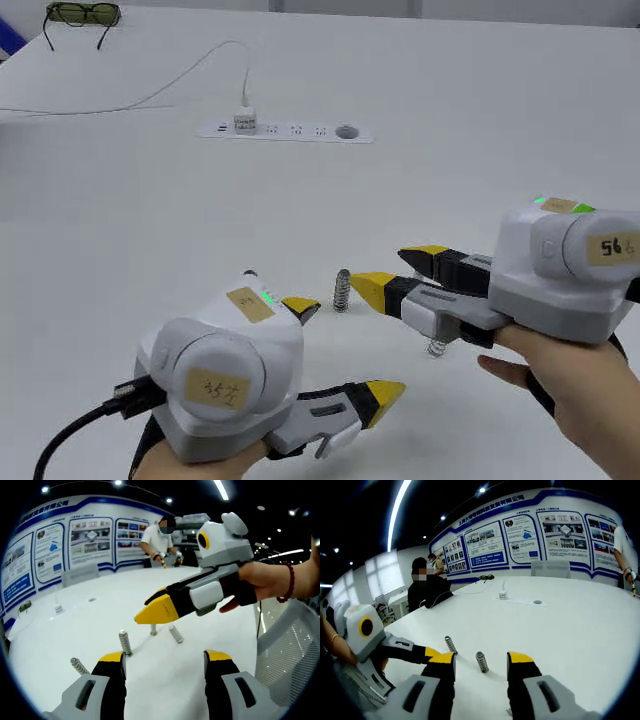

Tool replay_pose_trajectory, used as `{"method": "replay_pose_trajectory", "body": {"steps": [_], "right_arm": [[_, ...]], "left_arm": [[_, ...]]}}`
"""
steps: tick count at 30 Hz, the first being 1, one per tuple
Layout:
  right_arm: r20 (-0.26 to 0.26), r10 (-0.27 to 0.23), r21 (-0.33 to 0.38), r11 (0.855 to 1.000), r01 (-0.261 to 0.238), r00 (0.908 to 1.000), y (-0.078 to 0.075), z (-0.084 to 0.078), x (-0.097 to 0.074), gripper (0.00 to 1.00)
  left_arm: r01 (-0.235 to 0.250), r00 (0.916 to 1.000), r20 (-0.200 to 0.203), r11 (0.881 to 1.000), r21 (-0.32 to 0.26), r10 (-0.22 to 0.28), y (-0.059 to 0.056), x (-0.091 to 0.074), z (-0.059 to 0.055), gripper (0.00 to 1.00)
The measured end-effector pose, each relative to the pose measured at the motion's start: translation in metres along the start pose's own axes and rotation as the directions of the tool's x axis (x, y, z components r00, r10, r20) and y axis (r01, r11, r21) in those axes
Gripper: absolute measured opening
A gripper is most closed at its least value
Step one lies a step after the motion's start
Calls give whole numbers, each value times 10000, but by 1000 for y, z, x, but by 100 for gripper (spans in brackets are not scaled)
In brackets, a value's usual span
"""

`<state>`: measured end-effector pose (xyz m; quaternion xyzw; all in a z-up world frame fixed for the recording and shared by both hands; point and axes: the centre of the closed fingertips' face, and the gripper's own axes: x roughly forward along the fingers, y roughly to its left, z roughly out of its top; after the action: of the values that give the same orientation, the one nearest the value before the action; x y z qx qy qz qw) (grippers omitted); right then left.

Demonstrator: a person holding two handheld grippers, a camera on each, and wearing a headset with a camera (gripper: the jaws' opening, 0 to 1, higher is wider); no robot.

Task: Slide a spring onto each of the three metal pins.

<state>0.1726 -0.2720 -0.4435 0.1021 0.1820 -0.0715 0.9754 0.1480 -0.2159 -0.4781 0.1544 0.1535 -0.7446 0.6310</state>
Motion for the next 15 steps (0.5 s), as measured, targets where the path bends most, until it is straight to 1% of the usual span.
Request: {"method": "replay_pose_trajectory", "body": {"steps": [5,9,12,15], "right_arm": [[181,-140,-40,9999,140,9997,-4,4,-13,43],[226,-196,1,9998,196,9996,-6,5,-22,45],[247,-227,-18,9997,227,9994,-8,3,-28,46],[271,-264,-12,9997,264,9993,-10,2,-34,46]], "left_arm": [[46,10000,29,9999,-163,-45,-4,9,2,63],[39,10000,28,9995,-309,-38,-7,17,3,61],[67,10000,4,9995,-312,-67,-10,23,4,58],[249,9997,-3,9992,-312,-250,-14,29,5,57]]}}
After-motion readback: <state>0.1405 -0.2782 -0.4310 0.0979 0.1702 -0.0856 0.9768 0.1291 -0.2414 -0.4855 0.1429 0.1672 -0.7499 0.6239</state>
